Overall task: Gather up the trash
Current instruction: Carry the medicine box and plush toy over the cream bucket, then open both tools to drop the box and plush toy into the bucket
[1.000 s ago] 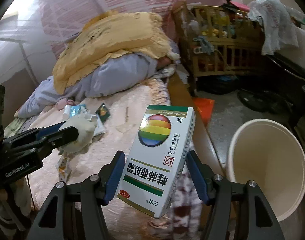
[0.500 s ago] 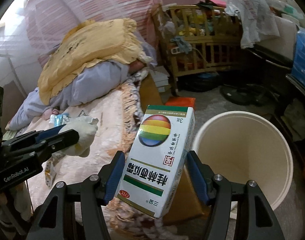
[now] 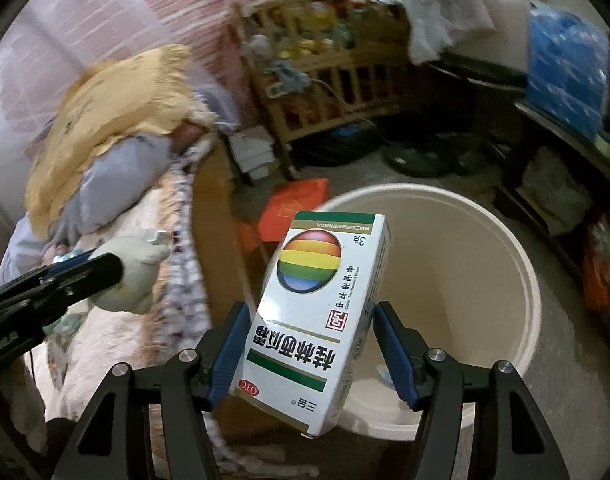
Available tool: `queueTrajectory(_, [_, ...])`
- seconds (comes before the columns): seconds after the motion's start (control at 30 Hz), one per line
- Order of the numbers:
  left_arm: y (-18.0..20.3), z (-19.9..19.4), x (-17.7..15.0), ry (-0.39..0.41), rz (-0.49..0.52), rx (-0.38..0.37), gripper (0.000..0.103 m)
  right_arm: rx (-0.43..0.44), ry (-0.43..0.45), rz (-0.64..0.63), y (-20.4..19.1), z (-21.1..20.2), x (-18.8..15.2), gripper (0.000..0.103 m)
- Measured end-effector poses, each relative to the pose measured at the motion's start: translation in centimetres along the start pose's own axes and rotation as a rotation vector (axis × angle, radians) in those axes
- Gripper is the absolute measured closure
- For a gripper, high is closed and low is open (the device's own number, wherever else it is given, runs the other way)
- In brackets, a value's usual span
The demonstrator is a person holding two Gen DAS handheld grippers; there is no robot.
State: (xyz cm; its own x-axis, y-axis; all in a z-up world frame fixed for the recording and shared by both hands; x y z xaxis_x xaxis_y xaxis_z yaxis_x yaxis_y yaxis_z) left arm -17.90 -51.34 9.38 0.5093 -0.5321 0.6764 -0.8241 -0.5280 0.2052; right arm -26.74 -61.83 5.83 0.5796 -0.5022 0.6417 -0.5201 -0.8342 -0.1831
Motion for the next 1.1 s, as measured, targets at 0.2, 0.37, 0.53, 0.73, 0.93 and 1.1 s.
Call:
queueTrajectory(0.2, [2.4,2.9,0.4,-0.027,0.021,-0.026,0.071,-0.028,-0.021,0.054,3.0,1.0,-0.6,0.041])
queueTrajectory(0.37, [3.6,4.9,0.6,-0.042,0.032,-0.048,0.07,-0.041,-0.031,0.082,4.4,1.6,-1.1,0.041])
queueTrajectory(0.53, [4.5,6.2,0.8,-0.053,0.011,-0.101,0.067,-0.053,-0.04,0.098,5.2,2.0,-1.2,0.041])
queueTrajectory(0.73, [4.9,6.8,0.8,-0.065,-0.05,-0.167,0.052,-0.066,-0.061,0.15,6.3,2.6,-1.5,0.032])
queueTrajectory(0.93, [3.8,5.4,0.1,-0.07,-0.066,-0.143,0.052,-0.051,-0.059,0.142,5.8,2.4,-1.7,0.032])
queueTrajectory(1.1, [2.0,3.1,-0.4,-0.045,-0.081,-0.101,0.052,-0.041,-0.059,0.111,4.3,2.4,-1.7,0.032])
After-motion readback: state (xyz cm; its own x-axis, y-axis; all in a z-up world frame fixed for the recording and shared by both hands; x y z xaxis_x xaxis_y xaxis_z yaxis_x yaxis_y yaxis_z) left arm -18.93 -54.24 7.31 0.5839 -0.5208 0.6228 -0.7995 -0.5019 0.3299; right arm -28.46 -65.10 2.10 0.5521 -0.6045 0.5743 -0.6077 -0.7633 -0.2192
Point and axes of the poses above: each gripper's, at about its wrist camera, not at the fingertips, and z roughly the way its jaws point, y to its right, x to its top, the point moved 10 cm from there along z, roughly the way its jaws point, and after that the axes turned 2 degrees about -x, right-handed, at the moved point
